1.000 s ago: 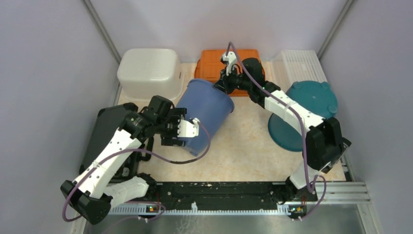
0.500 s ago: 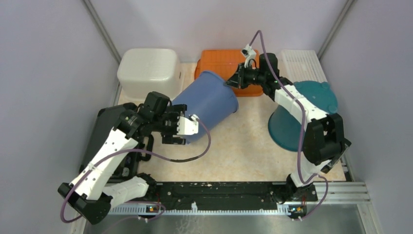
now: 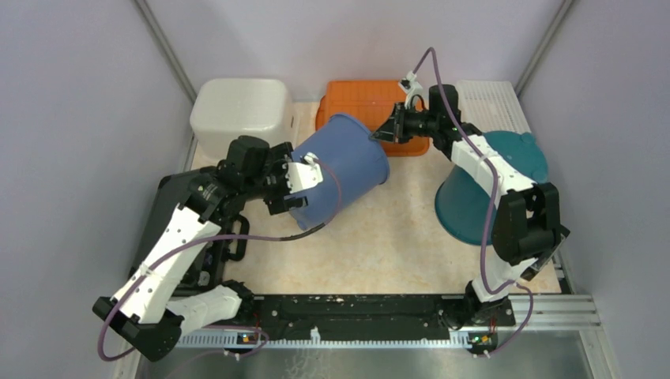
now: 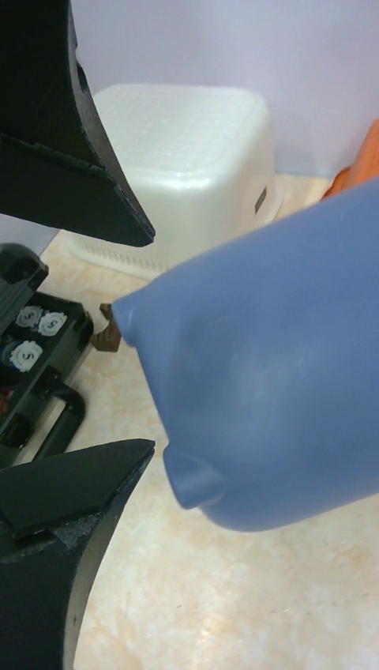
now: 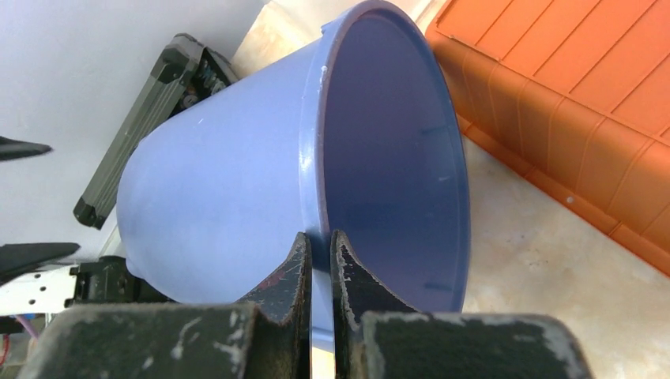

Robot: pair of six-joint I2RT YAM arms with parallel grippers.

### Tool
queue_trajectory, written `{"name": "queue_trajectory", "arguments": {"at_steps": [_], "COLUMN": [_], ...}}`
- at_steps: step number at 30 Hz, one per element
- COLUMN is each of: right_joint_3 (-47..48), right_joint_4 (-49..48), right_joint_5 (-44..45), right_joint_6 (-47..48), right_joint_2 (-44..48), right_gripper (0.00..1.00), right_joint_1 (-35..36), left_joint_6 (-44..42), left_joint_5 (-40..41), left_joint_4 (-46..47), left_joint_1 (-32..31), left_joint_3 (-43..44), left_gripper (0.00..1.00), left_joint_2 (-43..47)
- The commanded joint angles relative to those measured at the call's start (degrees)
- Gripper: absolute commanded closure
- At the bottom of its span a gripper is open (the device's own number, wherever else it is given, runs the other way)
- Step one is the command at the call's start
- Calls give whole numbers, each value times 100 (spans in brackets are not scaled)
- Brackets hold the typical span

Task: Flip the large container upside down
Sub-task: Turn the container upside down at the center of the board.

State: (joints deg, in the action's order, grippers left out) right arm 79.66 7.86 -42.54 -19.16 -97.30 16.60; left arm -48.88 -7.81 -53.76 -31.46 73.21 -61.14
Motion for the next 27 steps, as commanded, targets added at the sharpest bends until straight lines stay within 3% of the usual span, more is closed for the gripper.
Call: {"name": "queue_trajectory", "arguments": {"at_steps": [1,5,11,19,27], "right_joint_3": [65,82,250,382,683], "right_joint_4": [646,668,795,814,675], "right_joint_5": [469,462,578,711,320], "right_joint_6": [52,62,149,236,164], "right_joint_2": [-334,-407,-567,-774,-1262], "right_gripper": [100,100,100,100,100], "right_joint_1": [-259,-380,-461,-578,-673], "left_joint_6": [291,232,662,1145,1576], "left_joint_5": [213,1032,1412,1096,1269], "left_joint_4": [383,775,1354,1520,2156], "left_joint_1": [18,18,107,179,185], "left_joint_3": [413,109,0,290,333], "left_gripper": [1,1,1,1,1], "left_joint_2": [-37,-89,-115,-185,-377]}}
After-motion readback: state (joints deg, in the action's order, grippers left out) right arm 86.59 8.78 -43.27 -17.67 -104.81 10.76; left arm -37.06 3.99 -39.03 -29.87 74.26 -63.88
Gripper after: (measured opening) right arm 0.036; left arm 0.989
